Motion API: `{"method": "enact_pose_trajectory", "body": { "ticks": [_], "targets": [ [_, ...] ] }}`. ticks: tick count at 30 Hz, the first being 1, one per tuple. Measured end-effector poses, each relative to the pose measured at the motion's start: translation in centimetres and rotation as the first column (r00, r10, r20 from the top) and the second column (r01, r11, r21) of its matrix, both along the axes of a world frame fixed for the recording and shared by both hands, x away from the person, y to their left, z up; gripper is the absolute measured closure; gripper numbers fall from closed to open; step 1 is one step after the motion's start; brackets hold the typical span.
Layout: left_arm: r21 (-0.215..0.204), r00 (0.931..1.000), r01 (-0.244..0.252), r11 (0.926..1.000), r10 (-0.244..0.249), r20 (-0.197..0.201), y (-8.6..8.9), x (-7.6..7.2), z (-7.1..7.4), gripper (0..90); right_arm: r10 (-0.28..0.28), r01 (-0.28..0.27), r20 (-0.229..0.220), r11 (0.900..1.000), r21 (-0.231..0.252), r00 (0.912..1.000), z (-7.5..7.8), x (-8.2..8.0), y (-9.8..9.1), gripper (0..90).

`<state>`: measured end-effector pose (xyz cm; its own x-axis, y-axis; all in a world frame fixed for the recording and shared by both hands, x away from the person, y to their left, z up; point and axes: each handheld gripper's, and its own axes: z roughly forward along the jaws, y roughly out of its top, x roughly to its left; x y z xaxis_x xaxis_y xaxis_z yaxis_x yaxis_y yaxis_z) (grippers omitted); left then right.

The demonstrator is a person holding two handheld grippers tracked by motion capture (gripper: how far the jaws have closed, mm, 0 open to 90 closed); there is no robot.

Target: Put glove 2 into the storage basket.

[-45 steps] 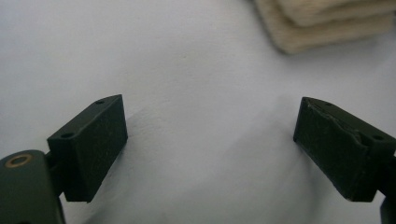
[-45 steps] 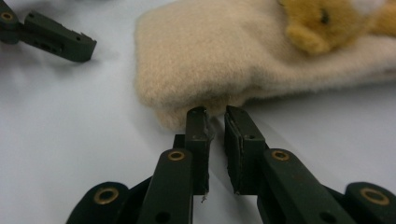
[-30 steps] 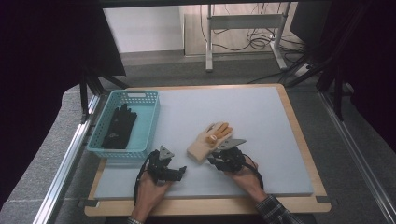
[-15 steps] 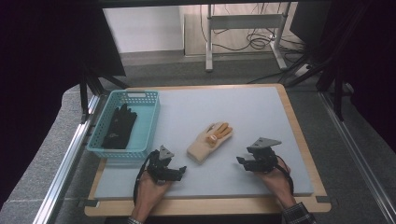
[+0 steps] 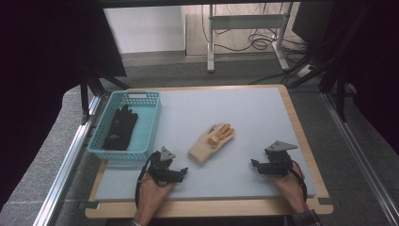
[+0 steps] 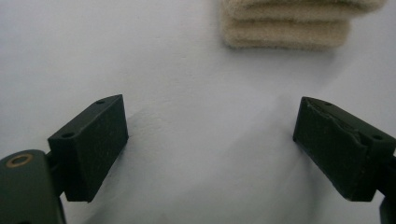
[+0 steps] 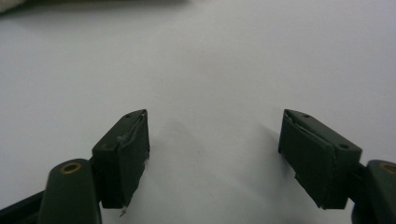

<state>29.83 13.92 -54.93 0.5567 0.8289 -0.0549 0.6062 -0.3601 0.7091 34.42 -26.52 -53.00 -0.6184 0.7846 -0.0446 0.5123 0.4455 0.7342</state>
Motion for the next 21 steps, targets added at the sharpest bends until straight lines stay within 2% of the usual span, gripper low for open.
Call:
{"method": "enact_pose_trajectory", "body": {
  "ticks": [6,9,11,16,21],
  "targets": [
    [0.006,0.9995,0.028,0.9996,-0.028,-0.012,0.0,0.1,0.1,6.6,-0.008,0.008,0.004,0.9999,-0.007,1.0000,-0.1,0.0,0.1,20.0],
    [-0.006,0.9982,0.042,0.9991,-0.042,-0.044,0.0,0.4,0.5,6.4,-0.011,0.011,0.003,0.9999,-0.007,0.9999,-0.1,0.0,0.0,19.6],
    [-0.039,0.9970,0.057,0.9976,-0.059,-0.049,0.0,0.6,1.0,6.1,-0.011,0.011,0.003,0.9999,-0.008,0.9999,-0.1,0.0,0.0,19.5],
    [-0.053,0.9933,0.107,0.9929,-0.109,-0.038,-0.8,1.0,2.7,2.1,-0.011,0.011,0.004,0.9999,-0.008,0.9999,-0.1,0.0,0.0,19.5],
    [-0.025,0.9897,0.137,0.9903,-0.138,-0.039,-2.4,2.3,4.6,1.5,-0.011,0.011,0.004,0.9999,-0.008,0.9999,-0.1,0.0,0.0,19.5]
  ]
}}
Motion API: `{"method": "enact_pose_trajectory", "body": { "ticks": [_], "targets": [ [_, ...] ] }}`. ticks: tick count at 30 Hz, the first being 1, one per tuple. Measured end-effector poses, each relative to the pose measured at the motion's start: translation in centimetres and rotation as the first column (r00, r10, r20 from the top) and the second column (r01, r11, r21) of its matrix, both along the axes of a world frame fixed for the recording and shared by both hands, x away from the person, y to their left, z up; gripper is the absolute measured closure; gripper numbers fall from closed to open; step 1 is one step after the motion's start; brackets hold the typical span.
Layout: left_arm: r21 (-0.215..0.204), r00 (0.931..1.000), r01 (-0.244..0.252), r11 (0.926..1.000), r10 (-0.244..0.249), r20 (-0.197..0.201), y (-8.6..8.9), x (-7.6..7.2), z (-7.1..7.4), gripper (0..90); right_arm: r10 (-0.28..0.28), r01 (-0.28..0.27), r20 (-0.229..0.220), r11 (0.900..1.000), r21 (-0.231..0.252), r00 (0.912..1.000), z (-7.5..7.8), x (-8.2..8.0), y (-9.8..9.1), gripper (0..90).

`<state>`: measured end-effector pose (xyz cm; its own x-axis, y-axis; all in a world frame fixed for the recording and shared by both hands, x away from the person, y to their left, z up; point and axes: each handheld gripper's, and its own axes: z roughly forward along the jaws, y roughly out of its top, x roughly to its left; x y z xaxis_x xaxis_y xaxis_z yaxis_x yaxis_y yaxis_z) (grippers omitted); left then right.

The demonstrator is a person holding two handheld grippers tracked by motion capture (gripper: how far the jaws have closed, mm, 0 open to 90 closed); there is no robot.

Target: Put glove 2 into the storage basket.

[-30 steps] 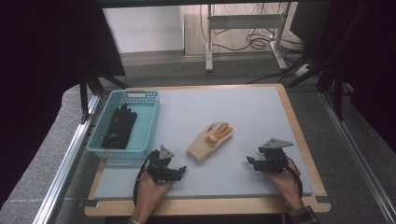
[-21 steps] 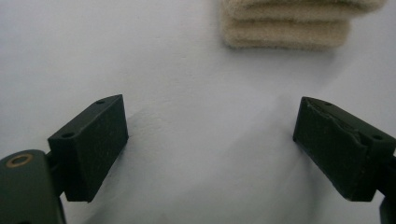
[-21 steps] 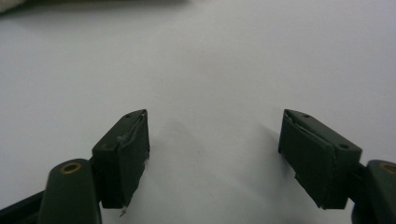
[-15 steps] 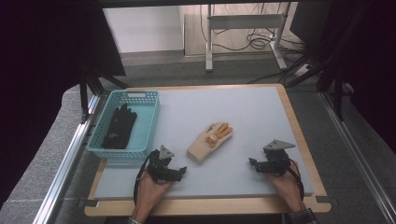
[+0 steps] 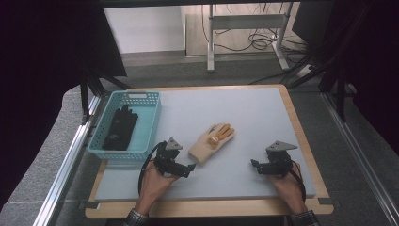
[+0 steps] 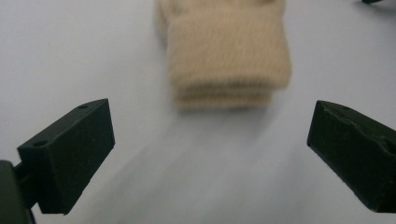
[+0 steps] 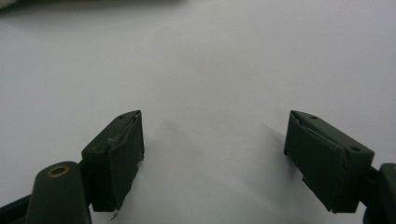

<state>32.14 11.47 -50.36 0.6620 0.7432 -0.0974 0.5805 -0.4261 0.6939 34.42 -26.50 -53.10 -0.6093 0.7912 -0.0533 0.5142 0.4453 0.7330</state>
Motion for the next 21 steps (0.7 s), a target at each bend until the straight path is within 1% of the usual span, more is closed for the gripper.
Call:
{"method": "enact_pose_trajectory", "body": {
  "ticks": [2,5,8,10,14,18,21],
  "targets": [
    [0.016,1.0000,0.008,0.9998,-0.008,-0.004,-0.7,0.8,0.6,1.8,0.000,0.000,0.000,1.0000,0.000,1.0000,0.0,0.0,0.0,19.5],
    [0.024,0.9998,0.019,0.9995,-0.019,-0.008,-1.8,1.9,1.4,2.3,0.000,0.000,0.000,1.0000,0.000,1.0000,0.0,0.0,0.0,19.5],
    [0.028,0.9995,0.028,0.9992,-0.027,-0.015,-3.0,3.0,2.0,2.6,0.000,0.000,0.000,1.0000,0.000,1.0000,0.0,0.0,0.0,19.5],
    [0.043,0.9993,0.034,0.9985,-0.033,-0.017,-4.0,3.9,2.1,2.6,0.000,0.000,0.000,1.0000,0.000,1.0000,0.0,0.0,0.0,19.5],
    [0.069,0.9988,0.040,0.9968,-0.038,-0.032,-5.7,5.5,1.4,2.4,0.000,0.000,0.000,1.0000,0.001,1.0000,0.0,0.0,0.0,19.4],
    [0.100,0.9985,0.028,0.9946,-0.023,-0.050,-7.0,7.0,0.2,2.0,0.000,0.000,0.000,1.0000,0.002,1.0000,0.0,0.0,0.0,19.4],
    [0.099,0.9972,0.037,0.9944,-0.031,-0.069,-7.7,7.8,-0.6,0.3,0.000,0.000,0.000,1.0000,0.002,1.0000,0.0,0.0,0.0,19.4]
  ]
}}
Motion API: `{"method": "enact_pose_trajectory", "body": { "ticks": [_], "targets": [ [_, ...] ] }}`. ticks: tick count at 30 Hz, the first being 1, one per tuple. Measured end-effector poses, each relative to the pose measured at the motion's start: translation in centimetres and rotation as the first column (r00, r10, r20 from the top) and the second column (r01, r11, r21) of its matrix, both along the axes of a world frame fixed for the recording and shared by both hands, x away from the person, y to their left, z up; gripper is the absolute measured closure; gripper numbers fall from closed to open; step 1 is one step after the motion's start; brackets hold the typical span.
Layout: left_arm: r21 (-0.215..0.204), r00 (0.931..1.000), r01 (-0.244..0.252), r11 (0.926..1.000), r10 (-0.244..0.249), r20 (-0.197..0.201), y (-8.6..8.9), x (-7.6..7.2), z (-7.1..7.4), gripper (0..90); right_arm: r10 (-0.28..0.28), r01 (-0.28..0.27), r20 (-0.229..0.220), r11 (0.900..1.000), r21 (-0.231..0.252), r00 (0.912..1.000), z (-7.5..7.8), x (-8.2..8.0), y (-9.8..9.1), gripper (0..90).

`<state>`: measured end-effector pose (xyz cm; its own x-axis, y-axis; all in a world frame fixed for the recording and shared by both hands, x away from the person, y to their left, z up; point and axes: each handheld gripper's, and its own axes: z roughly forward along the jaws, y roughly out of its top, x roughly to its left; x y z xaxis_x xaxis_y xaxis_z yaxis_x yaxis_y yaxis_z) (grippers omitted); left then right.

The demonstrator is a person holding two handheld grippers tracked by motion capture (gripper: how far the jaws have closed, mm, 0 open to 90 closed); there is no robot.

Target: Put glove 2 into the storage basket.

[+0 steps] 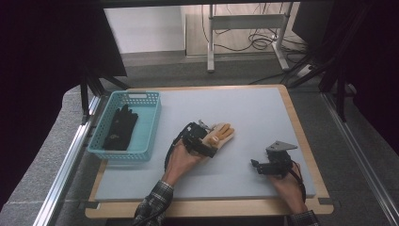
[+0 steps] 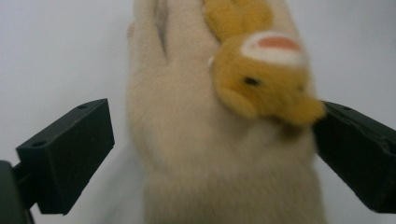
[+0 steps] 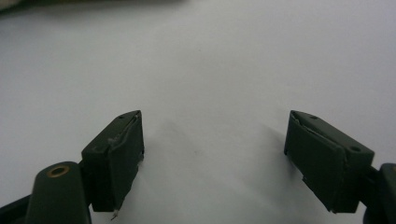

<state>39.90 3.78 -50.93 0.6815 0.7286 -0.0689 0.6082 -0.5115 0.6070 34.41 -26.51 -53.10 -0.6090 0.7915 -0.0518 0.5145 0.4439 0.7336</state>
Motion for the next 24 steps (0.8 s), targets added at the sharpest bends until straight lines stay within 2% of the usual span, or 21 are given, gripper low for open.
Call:
{"method": "enact_pose_trajectory", "body": {
  "ticks": [5,7,9,11,12,17,19,22,24],
  "targets": [
    [0.063,0.9999,-0.012,0.9980,0.012,-0.007,-1.1,1.1,-1.1,0.1,0.000,0.000,0.000,1.0000,0.000,1.0000,0.0,0.0,0.0,19.4],
    [0.072,0.9997,-0.022,0.9972,0.023,-0.013,-1.3,1.4,-1.3,2.5,0.000,0.000,0.000,1.0000,0.001,1.0000,0.0,0.0,0.0,19.4],
    [0.075,0.9997,-0.001,0.9972,0.003,-0.025,-1.6,1.4,-1.4,3.7,0.000,0.000,0.000,1.0000,0.000,1.0000,0.0,0.0,0.0,19.4],
    [0.122,0.9995,0.031,0.9920,-0.029,-0.011,-2.5,0.9,-1.4,2.6,0.001,-0.001,0.000,1.0000,0.000,1.0000,0.0,0.0,0.0,19.4],
    [0.132,0.9993,0.037,0.9905,-0.037,-0.002,-2.8,0.7,-1.4,1.4,0.000,0.000,0.000,1.0000,0.000,1.0000,0.0,0.0,0.0,19.4],
    [0.123,0.9993,0.035,0.9918,-0.033,-0.018,-3.0,0.9,-1.5,0.0,0.000,0.000,0.000,1.0000,0.001,1.0000,0.0,0.0,0.0,19.4],
    [0.118,0.9998,0.011,0.9929,-0.009,-0.017,-2.6,1.2,-1.4,0.7,0.001,-0.001,0.000,1.0000,0.001,1.0000,0.0,0.0,0.0,19.4],
    [0.122,0.9992,-0.036,0.9918,0.038,-0.013,-1.8,1.6,-1.1,9.2,0.001,-0.001,0.001,1.0000,-0.001,1.0000,0.0,0.0,0.0,19.4],
    [0.091,0.9983,-0.030,0.9954,0.035,-0.046,-1.2,1.9,-1.0,19.7,0.001,-0.001,0.000,1.0000,0.000,1.0000,0.0,0.0,0.0,19.4]
  ]
}}
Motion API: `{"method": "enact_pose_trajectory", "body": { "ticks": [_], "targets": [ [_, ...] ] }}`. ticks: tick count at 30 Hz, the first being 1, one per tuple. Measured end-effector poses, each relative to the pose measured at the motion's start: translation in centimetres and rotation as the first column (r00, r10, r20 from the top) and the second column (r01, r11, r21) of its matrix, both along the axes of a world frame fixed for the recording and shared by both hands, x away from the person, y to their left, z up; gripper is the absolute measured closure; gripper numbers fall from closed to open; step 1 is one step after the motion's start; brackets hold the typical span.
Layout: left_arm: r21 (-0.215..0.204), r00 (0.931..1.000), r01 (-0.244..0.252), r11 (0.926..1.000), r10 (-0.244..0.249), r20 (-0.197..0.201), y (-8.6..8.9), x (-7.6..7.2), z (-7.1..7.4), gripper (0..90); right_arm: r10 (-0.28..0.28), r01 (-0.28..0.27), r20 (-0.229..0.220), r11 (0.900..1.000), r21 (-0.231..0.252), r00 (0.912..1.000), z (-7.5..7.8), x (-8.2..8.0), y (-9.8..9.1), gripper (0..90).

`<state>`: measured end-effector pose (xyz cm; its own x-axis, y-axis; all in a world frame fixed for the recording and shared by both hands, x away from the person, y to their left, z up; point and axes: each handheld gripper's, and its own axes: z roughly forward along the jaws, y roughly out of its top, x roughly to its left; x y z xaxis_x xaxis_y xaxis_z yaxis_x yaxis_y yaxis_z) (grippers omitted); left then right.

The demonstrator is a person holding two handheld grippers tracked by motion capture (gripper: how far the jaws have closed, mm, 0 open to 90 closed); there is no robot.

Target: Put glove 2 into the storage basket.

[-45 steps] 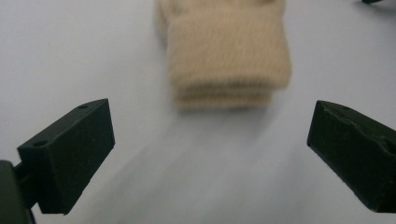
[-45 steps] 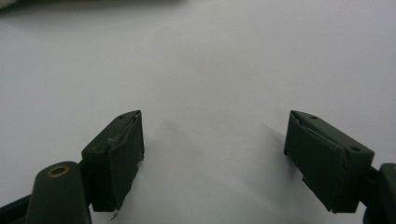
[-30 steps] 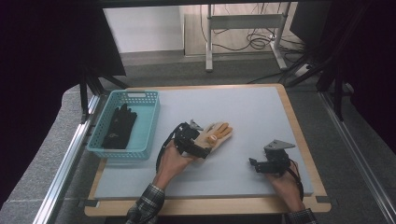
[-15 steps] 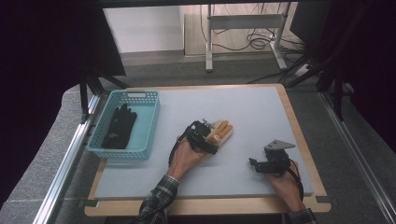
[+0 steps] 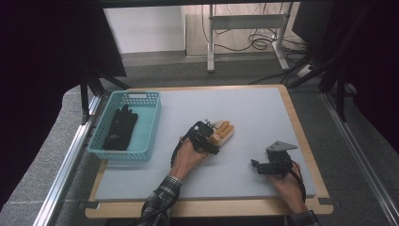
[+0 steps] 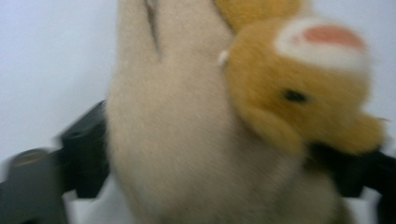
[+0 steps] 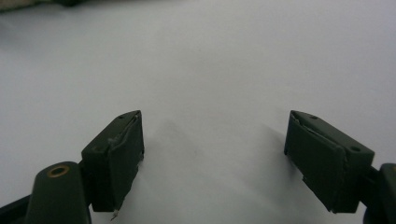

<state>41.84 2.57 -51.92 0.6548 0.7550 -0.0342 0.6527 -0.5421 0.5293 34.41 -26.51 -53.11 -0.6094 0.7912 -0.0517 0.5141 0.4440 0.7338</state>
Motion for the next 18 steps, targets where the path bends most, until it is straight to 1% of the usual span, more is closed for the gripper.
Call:
{"method": "enact_pose_trajectory", "body": {
  "ticks": [1,2,4,8,10,12,15,18],
  "targets": [
    [-0.008,1.0000,0.005,1.0000,-0.005,-0.008,0.1,0.1,0.0,25.4,0.000,0.000,0.000,1.0000,0.000,1.0000,0.0,0.0,0.0,19.4],
    [-0.007,1.0000,0.008,0.9999,-0.008,-0.006,0.2,0.0,0.1,28.4,0.000,0.000,0.000,1.0000,0.000,1.0000,0.0,0.0,0.0,19.4],
    [-0.010,0.9999,0.004,0.9999,-0.005,-0.016,0.5,0.1,0.4,41.0,0.000,0.000,0.000,1.0000,0.000,1.0000,0.0,0.0,0.0,19.4],
    [-0.030,0.9989,0.003,0.9995,-0.004,-0.047,1.0,0.4,0.5,52.9,0.000,0.000,0.000,1.0000,-0.001,1.0000,0.0,0.0,0.0,19.4],
    [-0.049,0.9983,0.012,0.9987,-0.015,-0.056,1.3,0.4,0.6,57.2,0.000,0.000,0.000,1.0000,-0.001,1.0000,0.0,0.0,0.0,19.4],
    [-0.069,0.9978,0.011,0.9976,-0.015,-0.065,1.5,0.4,0.6,60.0,0.000,0.000,-0.001,1.0000,-0.001,1.0000,0.0,0.0,0.0,19.4],
    [-0.092,0.9967,0.008,0.9957,-0.016,-0.079,2.0,0.5,0.7,61.4,0.000,0.000,0.000,1.0000,-0.001,1.0000,0.0,0.0,0.0,19.4],
    [-0.096,0.9973,-0.003,0.9953,-0.004,-0.073,2.4,0.5,0.9,61.4,0.000,0.000,0.000,1.0000,0.000,1.0000,0.0,0.0,0.0,19.4]
  ]
}}
